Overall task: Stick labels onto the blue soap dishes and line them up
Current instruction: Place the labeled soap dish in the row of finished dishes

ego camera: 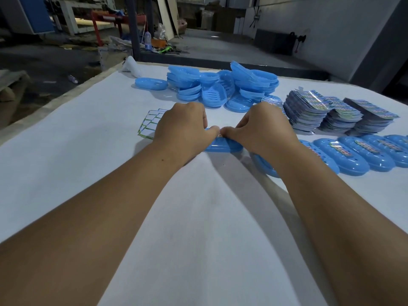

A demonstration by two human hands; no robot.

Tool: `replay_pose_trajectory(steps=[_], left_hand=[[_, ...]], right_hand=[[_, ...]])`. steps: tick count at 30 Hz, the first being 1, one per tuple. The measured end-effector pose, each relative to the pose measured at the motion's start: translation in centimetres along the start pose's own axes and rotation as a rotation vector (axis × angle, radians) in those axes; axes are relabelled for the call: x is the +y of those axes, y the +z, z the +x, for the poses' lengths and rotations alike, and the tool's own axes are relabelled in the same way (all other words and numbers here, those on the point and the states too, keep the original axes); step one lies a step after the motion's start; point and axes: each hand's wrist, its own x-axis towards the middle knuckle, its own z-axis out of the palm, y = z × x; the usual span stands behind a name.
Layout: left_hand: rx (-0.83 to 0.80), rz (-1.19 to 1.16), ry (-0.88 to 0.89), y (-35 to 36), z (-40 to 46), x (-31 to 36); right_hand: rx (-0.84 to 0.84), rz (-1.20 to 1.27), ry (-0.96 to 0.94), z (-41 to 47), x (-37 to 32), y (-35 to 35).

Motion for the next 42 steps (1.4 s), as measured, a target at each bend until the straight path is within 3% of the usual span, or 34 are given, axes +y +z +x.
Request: replay_pose_trajectory(steps=[6,10,14,19,24,31,42], left_hand=[[0.075,-0.028,-0.113,-0.8,0.9,-1.6],[0.097,-0.015,-0.130,-1.2,1.0,-2.6],[0.096,-0.017,-0.106,-1.2,0.9,-2.3],[0.082,-0.004,-0.092,-1.1,0.8,-2.2],[0.029,0.010,-0.116,-0.8,0.8,-2.2],[-0.001,0.026,-0.115,-0.6,0.8,-2.3],[-0.044,0.028,-0.119,-0.7,0.6,-2.1]], right_hand=[[0.133,0.254,0.044,0.1,2.0,-1.0],[-0.036,0.319,-0.108,-0.9,1.1,-0.9],[-0.276,0.144,-0.271,-1.8,-0.3,-0.2],[-0.269,-0.083,-0.289,-2.5,-1.1,-0.5],[-0.395,-0.318,-0.188,-3.4,-1.2,-1.4],[-0.282,-0.385,-0.149,-3.5,-1.5,-1.9],[-0.297,-0.241,-0.137,-3.2,-0.6,-2.3]])
